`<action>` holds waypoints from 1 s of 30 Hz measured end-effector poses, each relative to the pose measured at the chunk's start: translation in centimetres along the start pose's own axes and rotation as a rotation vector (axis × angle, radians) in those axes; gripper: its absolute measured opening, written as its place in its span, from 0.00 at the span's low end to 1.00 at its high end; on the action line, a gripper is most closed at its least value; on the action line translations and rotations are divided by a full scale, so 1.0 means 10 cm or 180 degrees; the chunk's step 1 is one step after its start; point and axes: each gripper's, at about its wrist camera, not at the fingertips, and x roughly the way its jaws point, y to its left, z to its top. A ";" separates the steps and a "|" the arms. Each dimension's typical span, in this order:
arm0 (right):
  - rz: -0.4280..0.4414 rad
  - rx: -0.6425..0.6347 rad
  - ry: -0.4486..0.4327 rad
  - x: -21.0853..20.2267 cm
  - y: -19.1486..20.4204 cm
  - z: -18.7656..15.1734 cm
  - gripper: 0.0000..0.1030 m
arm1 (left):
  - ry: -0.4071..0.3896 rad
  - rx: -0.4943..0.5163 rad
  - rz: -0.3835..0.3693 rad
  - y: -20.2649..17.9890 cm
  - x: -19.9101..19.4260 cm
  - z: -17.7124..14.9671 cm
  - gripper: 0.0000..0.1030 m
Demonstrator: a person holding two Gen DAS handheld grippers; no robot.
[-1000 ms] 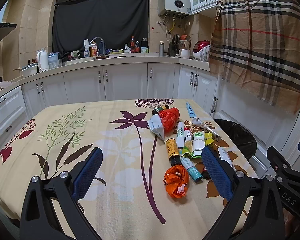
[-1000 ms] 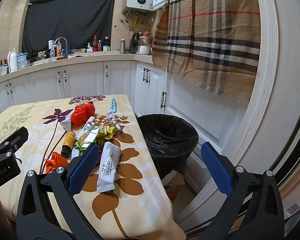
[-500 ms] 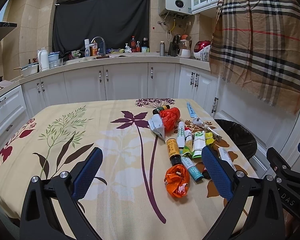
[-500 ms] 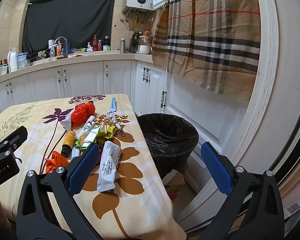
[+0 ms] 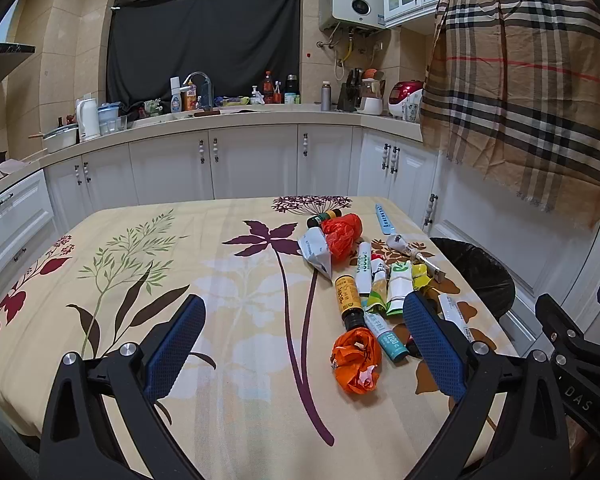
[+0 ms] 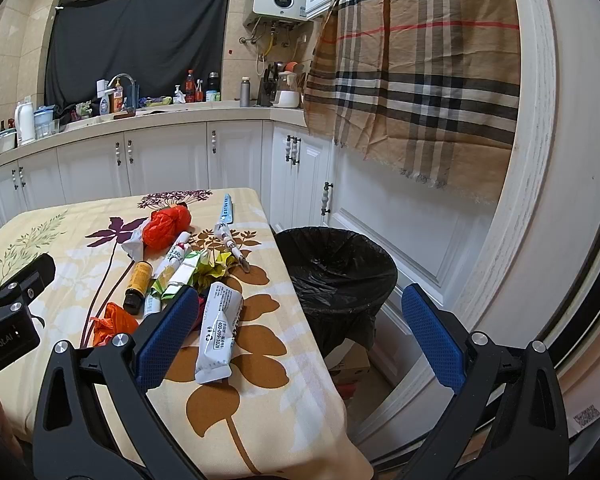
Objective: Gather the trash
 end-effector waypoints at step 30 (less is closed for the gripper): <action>0.0014 0.0001 0.0024 -0.01 0.06 -0.03 0.96 | 0.0030 -0.0005 -0.0005 0.02 0.02 -0.04 0.94</action>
